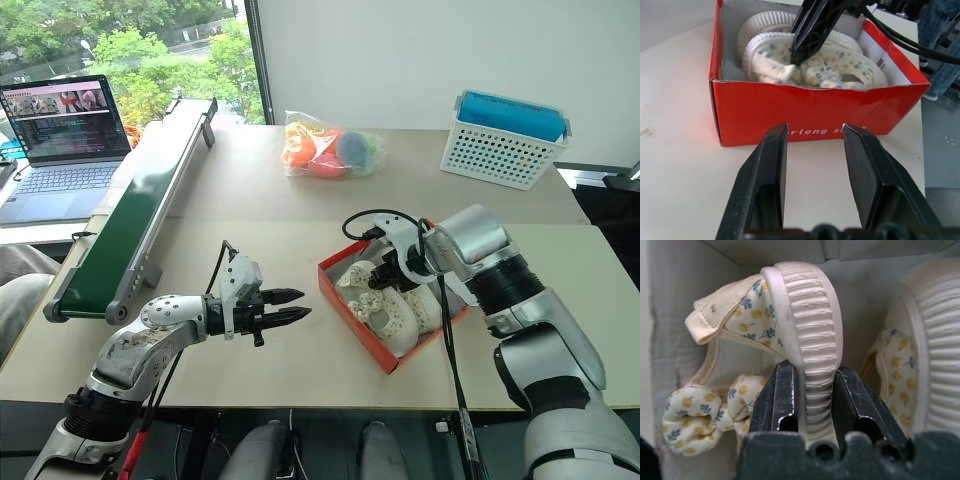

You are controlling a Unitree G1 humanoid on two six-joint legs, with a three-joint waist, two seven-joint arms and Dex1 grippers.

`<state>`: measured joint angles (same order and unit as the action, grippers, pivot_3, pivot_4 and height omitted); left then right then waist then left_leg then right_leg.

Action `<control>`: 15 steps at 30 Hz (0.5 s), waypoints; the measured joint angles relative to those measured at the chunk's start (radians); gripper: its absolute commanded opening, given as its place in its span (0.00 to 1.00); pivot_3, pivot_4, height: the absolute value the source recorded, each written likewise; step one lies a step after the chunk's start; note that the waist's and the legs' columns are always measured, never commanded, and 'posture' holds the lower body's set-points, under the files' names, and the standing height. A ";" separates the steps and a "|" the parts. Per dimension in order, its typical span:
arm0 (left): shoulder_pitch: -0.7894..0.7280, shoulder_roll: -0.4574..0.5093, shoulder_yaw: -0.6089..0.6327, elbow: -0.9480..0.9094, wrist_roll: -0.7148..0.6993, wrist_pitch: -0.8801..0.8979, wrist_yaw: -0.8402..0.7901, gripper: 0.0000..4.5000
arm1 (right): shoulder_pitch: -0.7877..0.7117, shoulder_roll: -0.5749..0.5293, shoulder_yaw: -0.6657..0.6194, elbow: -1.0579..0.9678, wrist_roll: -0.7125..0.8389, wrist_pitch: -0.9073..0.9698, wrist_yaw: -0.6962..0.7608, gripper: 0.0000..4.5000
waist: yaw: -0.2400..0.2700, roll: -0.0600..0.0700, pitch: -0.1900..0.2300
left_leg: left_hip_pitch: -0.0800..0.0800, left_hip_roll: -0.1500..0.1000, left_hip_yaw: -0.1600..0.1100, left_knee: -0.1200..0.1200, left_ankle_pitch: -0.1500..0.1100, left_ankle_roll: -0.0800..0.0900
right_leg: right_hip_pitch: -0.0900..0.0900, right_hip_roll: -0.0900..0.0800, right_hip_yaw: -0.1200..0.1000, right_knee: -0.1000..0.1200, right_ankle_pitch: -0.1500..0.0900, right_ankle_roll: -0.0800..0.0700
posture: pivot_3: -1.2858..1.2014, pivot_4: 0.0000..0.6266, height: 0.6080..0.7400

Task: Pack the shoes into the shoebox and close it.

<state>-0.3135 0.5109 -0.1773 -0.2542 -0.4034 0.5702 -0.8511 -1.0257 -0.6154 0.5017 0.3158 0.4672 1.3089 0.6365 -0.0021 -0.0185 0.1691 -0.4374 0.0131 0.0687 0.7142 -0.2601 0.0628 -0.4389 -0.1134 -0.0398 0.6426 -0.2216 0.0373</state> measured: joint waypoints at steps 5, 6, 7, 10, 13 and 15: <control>-0.001 -0.019 -0.004 0.006 0.014 -0.003 0.010 0.41 | -0.011 0.107 0.000 0.164 -0.114 -0.129 0.002 0.14 | -0.015 -0.005 -0.003 | 0.009 0.001 0.000 -0.001 0.000 -0.001 | 0.006 0.001 0.000 0.001 0.000 0.000 | 0.52 0.24 0.73; -0.001 -0.023 -0.004 0.007 0.016 -0.003 0.010 0.41 | -0.011 0.124 -0.004 0.185 -0.134 -0.147 0.002 0.14 | -0.020 -0.005 -0.004 | 0.015 0.001 0.000 -0.002 0.000 -0.001 | 0.013 0.001 0.000 -0.001 0.000 0.000 | 0.52 0.24 0.73; -0.002 -0.025 -0.004 0.008 0.018 -0.004 0.010 0.41 | -0.010 0.137 -0.006 0.193 -0.147 -0.153 0.001 0.14 | -0.023 -0.006 -0.004 | 0.019 0.002 0.000 -0.003 0.000 -0.001 | 0.017 0.001 0.000 -0.001 0.000 -0.001 | 0.52 0.24 0.73; -0.001 -0.025 -0.004 0.008 0.026 -0.009 0.010 0.41 | 0.019 0.190 -0.052 0.152 -0.181 -0.142 -0.035 0.14 | -0.031 -0.007 -0.006 | 0.022 0.003 0.000 -0.004 0.000 -0.001 | 0.018 0.001 0.000 0.000 0.001 -0.002 | 0.52 0.24 0.73; -0.001 -0.027 -0.003 0.011 0.032 -0.012 0.010 0.42 | 0.061 0.249 -0.156 0.091 -0.189 -0.100 -0.106 0.41 | -0.045 -0.007 -0.006 | 0.023 0.003 0.000 -0.006 0.001 -0.004 | 0.015 0.001 0.001 0.002 0.001 -0.003 | 0.52 0.24 0.73; -0.002 -0.027 -0.003 0.014 0.036 -0.021 0.010 0.42 | 0.094 0.288 -0.243 0.055 -0.186 -0.058 -0.153 0.57 | -0.044 -0.007 -0.006 | 0.022 0.002 0.000 -0.010 0.003 -0.007 | 0.013 0.001 0.001 0.002 0.001 -0.005 | 0.52 0.24 0.73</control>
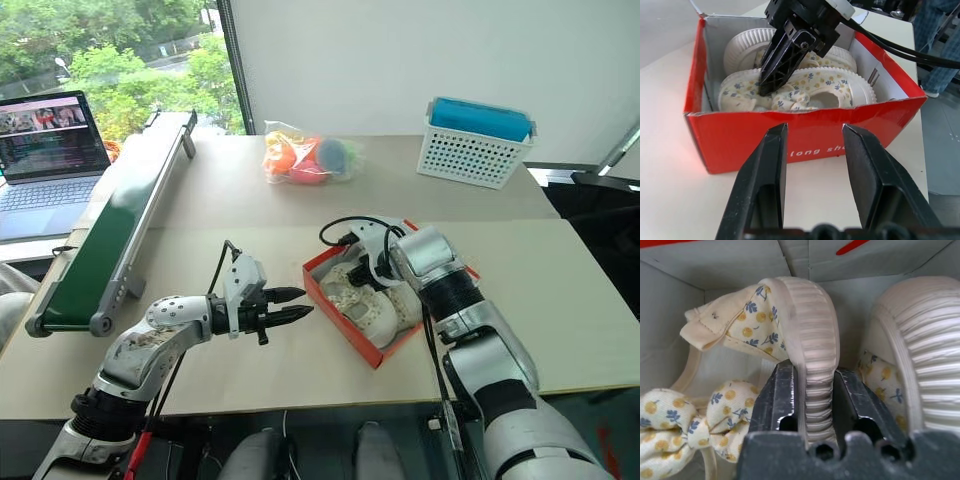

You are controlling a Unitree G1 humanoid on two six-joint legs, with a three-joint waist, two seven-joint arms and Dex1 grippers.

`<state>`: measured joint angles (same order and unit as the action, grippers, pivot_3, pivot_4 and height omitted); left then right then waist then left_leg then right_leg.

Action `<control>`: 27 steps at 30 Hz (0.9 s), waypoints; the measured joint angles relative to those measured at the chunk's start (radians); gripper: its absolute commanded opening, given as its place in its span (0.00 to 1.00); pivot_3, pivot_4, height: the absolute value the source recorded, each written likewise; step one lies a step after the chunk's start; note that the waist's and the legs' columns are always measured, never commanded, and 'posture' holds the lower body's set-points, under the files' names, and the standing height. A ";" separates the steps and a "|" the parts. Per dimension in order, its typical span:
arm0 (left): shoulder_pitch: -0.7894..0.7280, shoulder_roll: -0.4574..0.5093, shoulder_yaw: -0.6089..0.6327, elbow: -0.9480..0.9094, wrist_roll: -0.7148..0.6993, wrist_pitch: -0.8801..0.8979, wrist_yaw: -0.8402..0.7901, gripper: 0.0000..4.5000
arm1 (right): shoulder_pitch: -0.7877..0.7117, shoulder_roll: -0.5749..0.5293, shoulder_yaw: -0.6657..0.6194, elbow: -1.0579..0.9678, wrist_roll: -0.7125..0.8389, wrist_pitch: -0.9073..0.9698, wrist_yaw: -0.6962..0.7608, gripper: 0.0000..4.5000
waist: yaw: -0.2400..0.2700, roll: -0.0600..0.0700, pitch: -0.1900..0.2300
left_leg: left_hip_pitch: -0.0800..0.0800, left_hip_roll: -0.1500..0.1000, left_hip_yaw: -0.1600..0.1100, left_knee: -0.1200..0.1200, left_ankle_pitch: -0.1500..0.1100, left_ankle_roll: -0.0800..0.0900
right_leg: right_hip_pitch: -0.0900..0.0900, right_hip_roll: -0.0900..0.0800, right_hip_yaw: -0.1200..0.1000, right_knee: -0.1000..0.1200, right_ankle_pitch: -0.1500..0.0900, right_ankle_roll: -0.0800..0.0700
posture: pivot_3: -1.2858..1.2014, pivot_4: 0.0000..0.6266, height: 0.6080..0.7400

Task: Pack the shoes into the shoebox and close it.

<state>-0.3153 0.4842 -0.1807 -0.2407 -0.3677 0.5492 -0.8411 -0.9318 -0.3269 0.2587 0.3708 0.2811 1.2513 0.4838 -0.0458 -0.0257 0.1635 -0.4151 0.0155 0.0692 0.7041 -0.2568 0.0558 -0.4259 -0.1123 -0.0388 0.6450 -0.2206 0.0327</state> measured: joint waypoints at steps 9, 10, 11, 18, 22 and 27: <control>-0.007 0.001 0.000 0.020 0.012 -0.004 -0.006 0.42 | -0.012 -0.062 -0.288 -0.319 0.070 0.299 -0.045 0.78 | 0.035 0.002 0.001 | -0.015 -0.001 0.000 0.000 0.001 0.000 | -0.014 -0.001 -0.001 0.002 0.000 -0.001 | 0.52 0.24 0.73; -0.009 0.001 0.000 0.023 0.012 -0.004 -0.008 0.42 | -0.016 -0.085 -0.323 -0.372 0.092 0.324 -0.047 0.78 | 0.038 0.002 0.001 | -0.015 -0.001 0.000 0.000 0.001 0.000 | -0.013 -0.001 -0.002 0.001 -0.001 -0.001 | 0.52 0.24 0.73; -0.013 0.000 -0.001 0.025 0.012 -0.006 -0.011 0.42 | -0.013 -0.107 -0.345 -0.415 0.118 0.338 -0.047 0.78 | 0.041 0.002 0.001 | -0.015 -0.001 0.000 0.000 0.001 0.000 | -0.013 -0.001 -0.002 0.000 -0.001 -0.001 | 0.52 0.24 0.73; -0.045 -0.008 -0.015 0.053 0.014 -0.021 -0.026 0.42 | 0.220 -0.412 -0.490 -0.670 0.339 0.356 -0.006 0.78 | 0.060 0.002 0.001 | -0.016 -0.002 -0.001 0.001 0.000 0.002 | -0.012 -0.001 -0.003 -0.002 -0.001 0.000 | 0.52 0.24 0.73; -0.060 -0.010 -0.021 0.065 0.014 -0.024 -0.034 0.42 | 0.526 -0.730 -0.594 -0.807 0.373 0.348 0.106 0.78 | 0.066 0.003 0.002 | -0.016 -0.002 0.000 0.002 0.000 0.004 | -0.011 -0.002 -0.002 -0.004 -0.002 0.001 | 0.52 0.24 0.73; -0.075 -0.014 -0.031 0.082 0.014 -0.025 -0.048 0.42 | 0.778 -0.926 -0.682 -0.960 0.399 0.264 0.264 0.78 | 0.041 0.004 0.002 | -0.006 0.001 0.001 0.001 0.000 0.004 | -0.003 0.000 0.000 -0.004 -0.002 0.001 | 0.52 0.24 0.73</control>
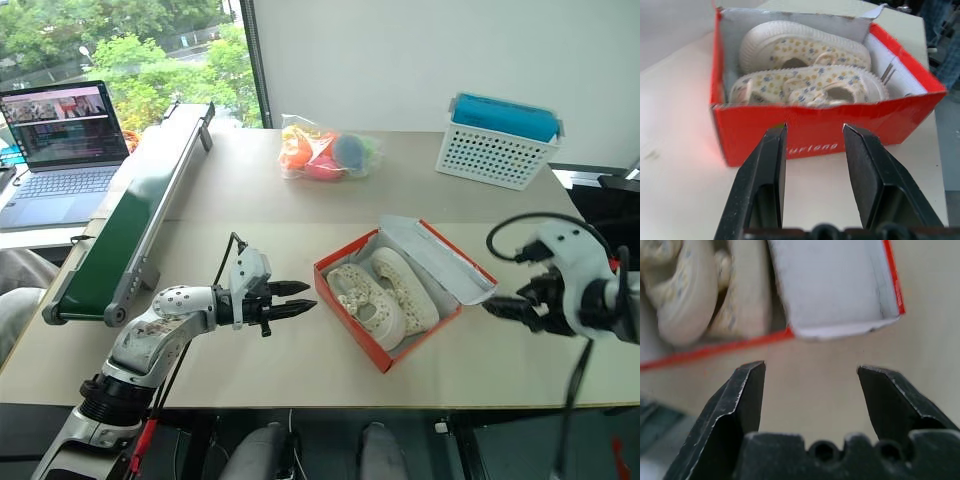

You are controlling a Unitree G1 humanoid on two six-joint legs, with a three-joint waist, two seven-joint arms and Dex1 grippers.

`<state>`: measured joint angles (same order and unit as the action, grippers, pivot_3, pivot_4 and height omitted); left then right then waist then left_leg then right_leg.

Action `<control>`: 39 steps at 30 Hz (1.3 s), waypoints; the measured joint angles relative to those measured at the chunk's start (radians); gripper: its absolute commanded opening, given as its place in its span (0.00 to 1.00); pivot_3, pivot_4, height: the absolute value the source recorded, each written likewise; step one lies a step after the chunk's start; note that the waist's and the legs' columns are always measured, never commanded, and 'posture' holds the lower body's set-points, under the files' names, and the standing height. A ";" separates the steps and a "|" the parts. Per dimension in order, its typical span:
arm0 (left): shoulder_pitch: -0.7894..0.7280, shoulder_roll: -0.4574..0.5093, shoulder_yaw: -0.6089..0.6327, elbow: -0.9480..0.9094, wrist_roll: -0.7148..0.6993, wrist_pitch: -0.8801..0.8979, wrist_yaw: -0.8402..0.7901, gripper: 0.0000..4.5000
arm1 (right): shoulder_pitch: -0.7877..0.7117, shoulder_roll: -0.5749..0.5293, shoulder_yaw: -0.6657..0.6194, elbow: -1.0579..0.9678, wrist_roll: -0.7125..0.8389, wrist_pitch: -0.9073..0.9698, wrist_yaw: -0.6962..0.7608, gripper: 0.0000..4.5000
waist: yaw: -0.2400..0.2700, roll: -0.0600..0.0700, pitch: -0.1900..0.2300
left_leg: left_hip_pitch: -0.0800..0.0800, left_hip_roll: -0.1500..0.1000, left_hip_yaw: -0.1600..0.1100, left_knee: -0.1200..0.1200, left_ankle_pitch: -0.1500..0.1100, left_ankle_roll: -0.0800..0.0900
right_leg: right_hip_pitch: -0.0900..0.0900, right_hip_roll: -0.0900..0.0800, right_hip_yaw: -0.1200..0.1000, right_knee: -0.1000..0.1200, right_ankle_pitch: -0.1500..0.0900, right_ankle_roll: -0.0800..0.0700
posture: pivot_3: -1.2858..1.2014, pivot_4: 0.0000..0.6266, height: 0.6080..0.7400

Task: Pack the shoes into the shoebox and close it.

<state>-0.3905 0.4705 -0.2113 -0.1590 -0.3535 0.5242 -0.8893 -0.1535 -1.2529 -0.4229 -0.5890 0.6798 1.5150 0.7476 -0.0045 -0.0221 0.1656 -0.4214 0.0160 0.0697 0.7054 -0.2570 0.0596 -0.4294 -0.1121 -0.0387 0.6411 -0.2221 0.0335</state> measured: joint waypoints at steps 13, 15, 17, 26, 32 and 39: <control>-0.014 -0.011 -0.008 0.019 0.008 0.000 -0.014 0.42 | 0.080 0.011 0.186 -0.184 -0.070 -0.314 0.011 0.78 | 0.022 0.000 0.000 | -0.003 -0.002 -0.002 0.000 -0.001 0.002 | 0.002 -0.001 -0.002 -0.008 -0.001 0.003 | 0.52 0.24 0.73; -0.018 -0.012 -0.008 0.019 0.009 0.000 -0.015 0.42 | 0.081 0.009 0.192 -0.241 -0.083 -0.448 0.074 0.78 | 0.022 0.000 0.000 | -0.002 -0.002 -0.002 0.001 -0.001 0.002 | 0.004 -0.001 -0.002 -0.010 0.000 0.004 | 0.52 0.24 0.73; -0.023 -0.012 -0.008 0.019 0.010 0.000 -0.017 0.42 | 0.088 -0.020 0.224 -0.246 -0.136 -0.582 0.121 0.78 | 0.022 0.000 0.000 | -0.002 -0.002 -0.002 0.004 -0.002 0.003 | 0.006 -0.001 -0.002 -0.010 0.001 0.005 | 0.52 0.24 0.73; -0.023 -0.018 -0.009 0.019 0.011 0.012 -0.018 0.42 | 0.121 -0.139 0.468 -0.096 -0.482 -1.072 0.291 0.78 | 0.019 0.000 0.000 | -0.003 -0.001 -0.002 0.006 -0.002 0.003 | 0.005 -0.001 -0.002 -0.010 0.001 0.005 | 0.52 0.24 0.73; 0.005 -0.018 -0.007 -0.002 0.008 0.027 -0.004 0.42 | 0.067 -0.097 0.580 -0.003 -0.626 -1.225 0.340 0.78 | 0.017 0.000 0.000 | -0.002 -0.001 -0.001 0.007 -0.002 0.003 | 0.006 -0.002 -0.002 -0.009 0.002 0.004 | 0.52 0.24 0.73; 0.011 -0.020 -0.005 -0.025 0.001 0.048 0.013 0.42 | -0.077 0.046 0.715 0.114 -0.763 -1.273 0.372 0.78 | 0.018 0.000 0.000 | -0.002 -0.001 -0.001 0.007 -0.002 0.003 | 0.006 -0.001 -0.002 -0.009 0.002 0.004 | 0.52 0.24 0.73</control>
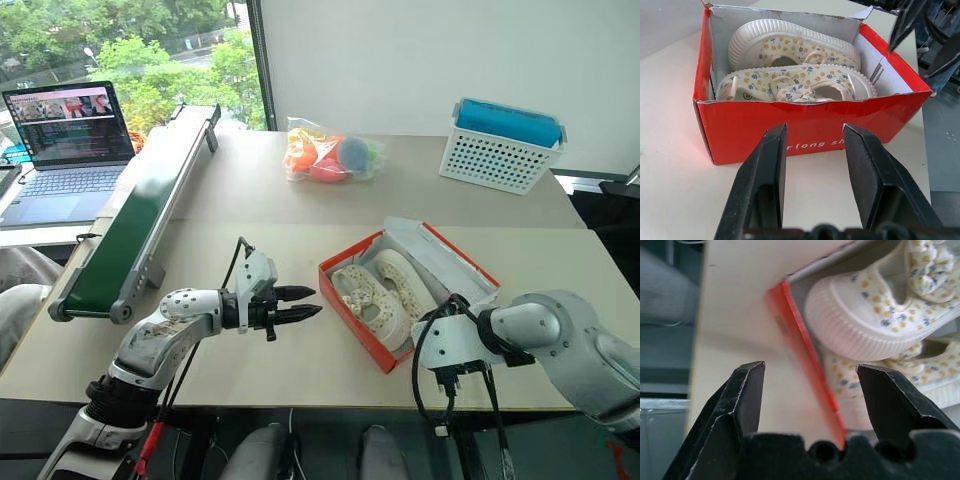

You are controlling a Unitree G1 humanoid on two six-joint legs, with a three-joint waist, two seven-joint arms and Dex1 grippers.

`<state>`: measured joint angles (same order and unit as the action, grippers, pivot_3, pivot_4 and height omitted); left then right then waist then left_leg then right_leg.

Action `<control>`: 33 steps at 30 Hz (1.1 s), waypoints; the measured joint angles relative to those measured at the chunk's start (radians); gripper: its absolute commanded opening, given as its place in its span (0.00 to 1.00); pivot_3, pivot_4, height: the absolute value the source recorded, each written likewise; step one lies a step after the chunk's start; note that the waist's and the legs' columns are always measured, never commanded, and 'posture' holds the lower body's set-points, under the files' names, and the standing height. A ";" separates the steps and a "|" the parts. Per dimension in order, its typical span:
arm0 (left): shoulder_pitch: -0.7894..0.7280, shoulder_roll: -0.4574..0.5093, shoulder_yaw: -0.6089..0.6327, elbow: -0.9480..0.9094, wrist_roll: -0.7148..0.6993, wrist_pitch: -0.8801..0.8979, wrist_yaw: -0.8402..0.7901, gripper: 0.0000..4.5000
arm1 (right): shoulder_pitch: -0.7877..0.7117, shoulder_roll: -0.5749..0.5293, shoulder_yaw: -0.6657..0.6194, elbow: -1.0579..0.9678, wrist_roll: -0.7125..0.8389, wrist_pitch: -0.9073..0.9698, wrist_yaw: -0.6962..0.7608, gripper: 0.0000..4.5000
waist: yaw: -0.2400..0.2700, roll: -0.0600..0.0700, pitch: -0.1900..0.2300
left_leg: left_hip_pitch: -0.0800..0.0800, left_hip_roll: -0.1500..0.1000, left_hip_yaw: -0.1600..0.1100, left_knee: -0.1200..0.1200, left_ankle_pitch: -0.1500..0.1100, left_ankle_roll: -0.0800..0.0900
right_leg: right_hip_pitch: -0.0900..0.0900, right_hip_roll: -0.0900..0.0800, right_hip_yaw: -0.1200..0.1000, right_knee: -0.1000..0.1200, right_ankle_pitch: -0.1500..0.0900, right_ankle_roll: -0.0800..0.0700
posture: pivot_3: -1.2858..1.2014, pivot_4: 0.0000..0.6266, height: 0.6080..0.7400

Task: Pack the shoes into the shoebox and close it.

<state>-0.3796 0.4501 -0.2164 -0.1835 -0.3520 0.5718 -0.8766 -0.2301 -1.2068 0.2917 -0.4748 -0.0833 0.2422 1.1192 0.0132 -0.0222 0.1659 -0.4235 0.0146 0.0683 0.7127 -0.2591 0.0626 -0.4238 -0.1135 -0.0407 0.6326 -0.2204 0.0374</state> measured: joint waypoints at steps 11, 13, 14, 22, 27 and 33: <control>0.001 0.004 0.001 0.000 -0.003 0.001 0.012 0.42 | -0.001 0.068 0.028 0.034 -0.042 0.013 0.056 0.19 | 0.000 0.000 0.000 | 0.001 0.000 0.000 0.001 0.000 0.000 | 0.001 0.000 0.000 0.001 0.000 0.000 | 0.52 0.24 0.73; 0.001 0.004 0.001 -0.001 -0.003 0.003 0.014 0.42 | -0.001 0.094 0.028 0.029 -0.041 0.041 0.058 0.03 | 0.001 0.000 0.000 | 0.001 0.000 0.000 0.001 0.000 0.000 | 0.001 0.000 0.000 0.001 0.000 0.000 | 0.52 0.24 0.73; 0.002 0.005 0.001 -0.001 -0.003 0.003 0.015 0.42 | -0.001 0.104 0.028 0.027 -0.043 0.056 0.057 0.01 | 0.001 0.000 0.000 | 0.001 0.000 0.000 0.001 0.000 0.000 | 0.001 0.000 0.000 0.001 0.000 0.000 | 0.52 0.24 0.73; 0.001 0.006 0.002 -0.004 -0.004 0.005 0.022 0.42 | -0.115 0.299 0.062 0.072 -0.105 0.273 -0.012 0.01 | -0.002 -0.001 -0.001 | 0.001 0.000 0.000 0.001 0.000 0.000 | 0.001 0.001 0.000 0.002 0.001 0.000 | 0.52 0.24 0.73; 0.000 0.004 0.002 -0.004 -0.004 0.006 0.023 0.42 | -0.183 0.338 0.097 0.154 -0.150 0.261 -0.045 0.01 | -0.002 -0.001 -0.001 | 0.002 0.000 0.000 0.002 0.000 0.000 | 0.002 0.001 0.000 0.002 0.001 0.000 | 0.52 0.24 0.73; 0.000 0.005 0.002 -0.004 -0.003 0.006 0.023 0.42 | -0.194 0.377 0.088 0.189 -0.171 0.248 -0.076 0.01 | -0.001 -0.003 -0.002 | 0.002 0.000 0.000 0.002 0.000 0.000 | 0.002 0.001 0.000 0.003 0.001 0.000 | 0.52 0.24 0.73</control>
<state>-0.3797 0.4549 -0.2142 -0.1876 -0.3555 0.5774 -0.8536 -0.4245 -0.8301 0.3792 -0.2860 -0.2544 0.4904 1.0435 0.0117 -0.0251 0.1636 -0.4214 0.0143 0.0680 0.7148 -0.2589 0.0625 -0.4214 -0.1128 -0.0409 0.6355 -0.2196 0.0371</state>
